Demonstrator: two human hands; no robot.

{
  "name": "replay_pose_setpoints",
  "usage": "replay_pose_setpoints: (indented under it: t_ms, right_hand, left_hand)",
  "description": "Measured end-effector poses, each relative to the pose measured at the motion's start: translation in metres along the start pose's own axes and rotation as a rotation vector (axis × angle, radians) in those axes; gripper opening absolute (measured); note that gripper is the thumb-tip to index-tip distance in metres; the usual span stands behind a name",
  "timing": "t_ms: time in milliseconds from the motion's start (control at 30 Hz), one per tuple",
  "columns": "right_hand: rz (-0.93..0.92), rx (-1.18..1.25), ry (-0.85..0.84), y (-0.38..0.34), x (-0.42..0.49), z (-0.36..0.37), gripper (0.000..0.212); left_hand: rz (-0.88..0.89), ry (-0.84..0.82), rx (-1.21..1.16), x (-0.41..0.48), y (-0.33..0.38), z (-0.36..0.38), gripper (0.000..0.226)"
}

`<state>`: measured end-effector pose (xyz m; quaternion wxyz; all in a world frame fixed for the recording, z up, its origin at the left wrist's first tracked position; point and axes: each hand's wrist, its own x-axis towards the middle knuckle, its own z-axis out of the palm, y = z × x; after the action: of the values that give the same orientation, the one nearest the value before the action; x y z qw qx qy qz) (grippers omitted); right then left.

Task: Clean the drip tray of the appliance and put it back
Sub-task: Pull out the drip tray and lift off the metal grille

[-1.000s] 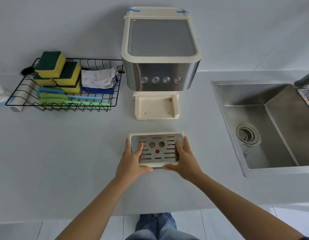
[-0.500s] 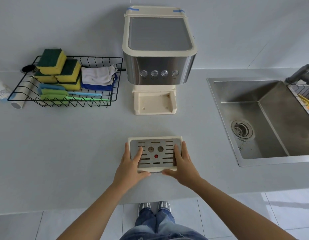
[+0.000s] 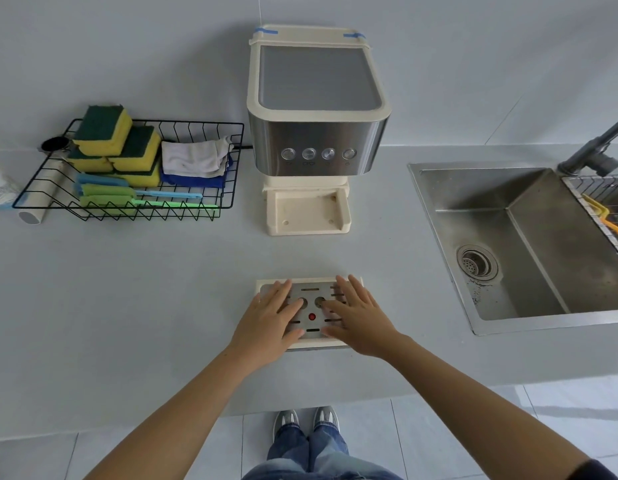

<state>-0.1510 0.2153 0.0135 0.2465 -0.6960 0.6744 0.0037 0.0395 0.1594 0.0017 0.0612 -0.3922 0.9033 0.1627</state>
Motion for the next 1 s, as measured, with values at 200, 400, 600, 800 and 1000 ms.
replay_pose_setpoints:
  t_ms: [200, 400, 600, 800, 1000]
  right_hand:
    - [-0.085, -0.036, -0.075, 0.003, 0.007, -0.002, 0.049]
    - [-0.071, -0.013, -0.100, 0.004, 0.012, -0.004, 0.051]
    - [-0.078, -0.021, -0.083, 0.005, 0.013, -0.007, 0.051]
    - [-0.082, -0.029, -0.069, 0.011, 0.011, -0.016, 0.055]
    - [-0.061, -0.028, -0.029, 0.031, 0.011, -0.035, 0.055]
  left_hand:
    - [0.059, -0.116, 0.038, 0.007, -0.005, 0.003, 0.057]
    - [0.045, -0.132, -0.025, 0.010, -0.007, 0.001, 0.055]
    - [0.032, -0.130, -0.081, 0.013, -0.007, -0.003, 0.052]
    - [0.044, -0.107, -0.058, 0.018, -0.002, -0.010, 0.051]
    - [0.094, -0.094, -0.008, 0.040, 0.013, -0.026, 0.056]
